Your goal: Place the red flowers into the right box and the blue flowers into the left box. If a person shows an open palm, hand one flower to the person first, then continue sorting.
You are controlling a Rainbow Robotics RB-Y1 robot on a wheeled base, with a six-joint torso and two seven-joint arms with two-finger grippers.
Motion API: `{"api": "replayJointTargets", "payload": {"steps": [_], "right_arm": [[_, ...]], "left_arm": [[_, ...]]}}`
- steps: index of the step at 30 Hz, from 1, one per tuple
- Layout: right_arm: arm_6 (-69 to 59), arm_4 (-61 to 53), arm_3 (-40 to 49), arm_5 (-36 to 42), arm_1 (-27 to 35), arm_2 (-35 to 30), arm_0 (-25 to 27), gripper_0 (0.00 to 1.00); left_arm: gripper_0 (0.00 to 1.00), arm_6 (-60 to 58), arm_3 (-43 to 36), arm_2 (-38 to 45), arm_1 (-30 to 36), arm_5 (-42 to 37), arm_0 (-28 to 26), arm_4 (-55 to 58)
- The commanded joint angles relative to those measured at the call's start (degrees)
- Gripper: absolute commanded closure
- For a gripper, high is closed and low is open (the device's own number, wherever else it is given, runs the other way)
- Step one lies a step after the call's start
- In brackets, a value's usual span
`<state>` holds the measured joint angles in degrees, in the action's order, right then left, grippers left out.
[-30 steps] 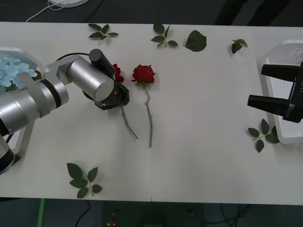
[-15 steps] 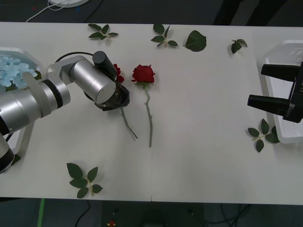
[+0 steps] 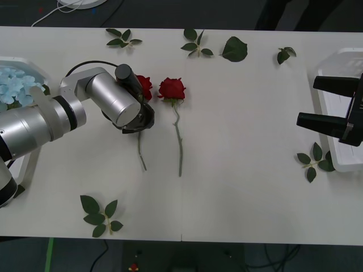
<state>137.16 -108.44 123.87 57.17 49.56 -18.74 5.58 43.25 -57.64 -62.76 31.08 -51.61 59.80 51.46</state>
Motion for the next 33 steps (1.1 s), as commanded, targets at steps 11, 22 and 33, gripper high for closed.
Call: {"api": "replayJointTargets", "payload": {"steps": [11, 22, 33], "right_arm": [[2.4, -0.7, 1.2, -0.8, 2.7, -0.5, 1.2, 0.00], [2.5, -0.7, 1.1, -0.8, 2.7, -0.5, 1.2, 0.00], [2.3, -0.7, 1.0, -0.8, 2.7, -0.5, 1.1, 0.00]], "left_arm": [[1.00, -1.6, -0.5, 18.4, -4.3, -8.7, 0.9, -10.9], [1.00, -1.6, -13.9, 33.8, -1.8, -28.9, 0.8, -21.8], [1.00, -1.2, -19.6, 39.8, 2.9, -33.2, 0.8, -22.6]]}}
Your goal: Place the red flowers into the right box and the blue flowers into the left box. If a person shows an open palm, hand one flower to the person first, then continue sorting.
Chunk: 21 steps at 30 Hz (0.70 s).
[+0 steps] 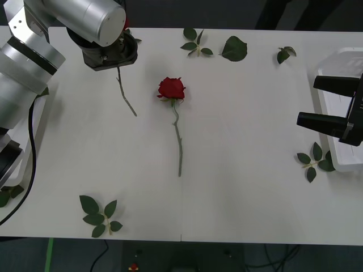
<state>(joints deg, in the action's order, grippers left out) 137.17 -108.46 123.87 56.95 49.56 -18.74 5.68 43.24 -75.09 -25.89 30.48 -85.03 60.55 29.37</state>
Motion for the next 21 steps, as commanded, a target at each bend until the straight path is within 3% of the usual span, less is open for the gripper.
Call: {"api": "replayJointTargets", "payload": {"steps": [1, 10, 15, 21], "right_arm": [[2.2, -0.7, 1.0, -0.6, 2.7, -0.5, 1.0, 0.00], [2.0, -0.7, 1.0, -0.6, 2.7, -0.5, 1.0, 0.00], [1.9, -0.8, 1.0, -0.7, 2.7, -0.6, 1.0, 0.00], [1.8, -1.0, 1.0, -0.6, 2.7, -0.5, 1.0, 0.00]], "left_arm": [[1.00, -1.4, -2.3, 3.3, 3.7, 0.7, 0.1, -0.5], [1.00, -1.7, -3.2, 5.9, 5.3, 5.0, 0.2, -1.9], [1.00, -0.4, -3.3, 7.3, 5.4, 13.7, 0.2, -1.7], [1.00, 15.1, -3.4, 10.1, 5.5, 18.9, 0.1, 6.6]]}}
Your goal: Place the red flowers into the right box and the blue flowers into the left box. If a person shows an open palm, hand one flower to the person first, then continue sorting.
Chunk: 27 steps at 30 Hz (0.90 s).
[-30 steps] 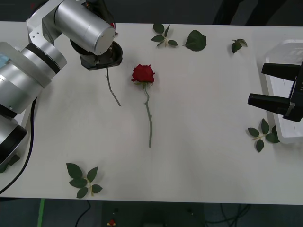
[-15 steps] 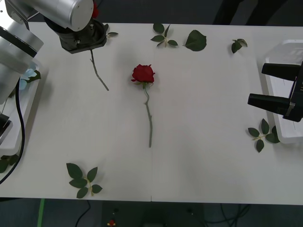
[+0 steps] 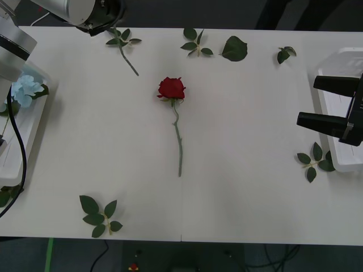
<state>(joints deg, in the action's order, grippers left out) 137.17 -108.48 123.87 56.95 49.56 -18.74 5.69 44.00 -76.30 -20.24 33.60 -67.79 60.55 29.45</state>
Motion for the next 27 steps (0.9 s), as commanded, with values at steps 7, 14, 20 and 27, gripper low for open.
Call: {"api": "replayJointTargets", "payload": {"steps": [7, 14, 20, 27], "right_arm": [[0.6, -1.4, 1.0, -0.6, 2.7, -0.4, 1.1, 0.00], [-0.5, -2.7, 1.0, -0.6, 2.6, -0.4, 1.1, 0.00], [-1.2, -3.8, 1.0, -0.7, 2.6, -0.3, 1.1, 0.00], [-2.1, -4.3, 1.0, -1.0, 2.7, -0.4, 1.1, 0.00]], "left_arm": [[1.00, 38.2, -7.8, 14.4, 0.1, -11.1, -1.1, 16.8], [1.00, 56.1, -20.8, 27.4, -7.8, -19.4, -9.0, 25.5], [1.00, 71.4, -28.7, 34.7, -15.4, -20.5, -18.9, 39.3], [1.00, 85.3, -29.1, 34.2, -23.7, -17.9, -26.8, 52.7]]}}
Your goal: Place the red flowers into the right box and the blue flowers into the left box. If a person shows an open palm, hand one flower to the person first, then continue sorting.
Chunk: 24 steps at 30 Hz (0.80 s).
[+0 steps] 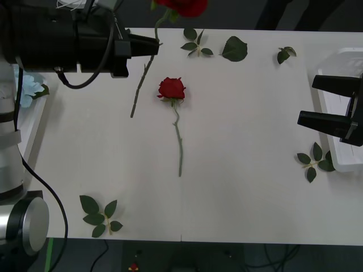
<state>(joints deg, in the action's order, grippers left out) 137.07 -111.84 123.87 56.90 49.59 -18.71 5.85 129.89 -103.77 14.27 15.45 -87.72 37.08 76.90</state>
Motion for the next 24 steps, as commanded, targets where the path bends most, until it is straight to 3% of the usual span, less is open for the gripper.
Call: {"api": "replayJointTargets", "payload": {"steps": [1, 8, 14, 24], "right_arm": [[-2.1, -1.0, 1.0, -0.9, 2.7, -0.4, 0.9, 0.00], [-2.5, -2.9, -0.1, -0.8, 2.6, -0.1, 1.0, 0.00], [-2.6, -9.0, -3.0, -0.8, 2.7, 2.1, 0.8, 0.00], [-2.9, -13.9, -8.4, -1.4, 2.6, 7.0, -2.1, 0.00]], "left_arm": [[1.00, 0.3, -1.2, -0.9, -6.4, 2.7, -3.9, 6.7], [1.00, 4.5, 5.0, -8.5, -9.7, 10.9, -4.0, 15.4], [1.00, 4.5, 8.9, -19.3, -9.3, 24.0, -1.6, 17.3], [1.00, 4.7, 16.1, -27.0, -9.2, 31.4, 4.0, 24.4]]}}
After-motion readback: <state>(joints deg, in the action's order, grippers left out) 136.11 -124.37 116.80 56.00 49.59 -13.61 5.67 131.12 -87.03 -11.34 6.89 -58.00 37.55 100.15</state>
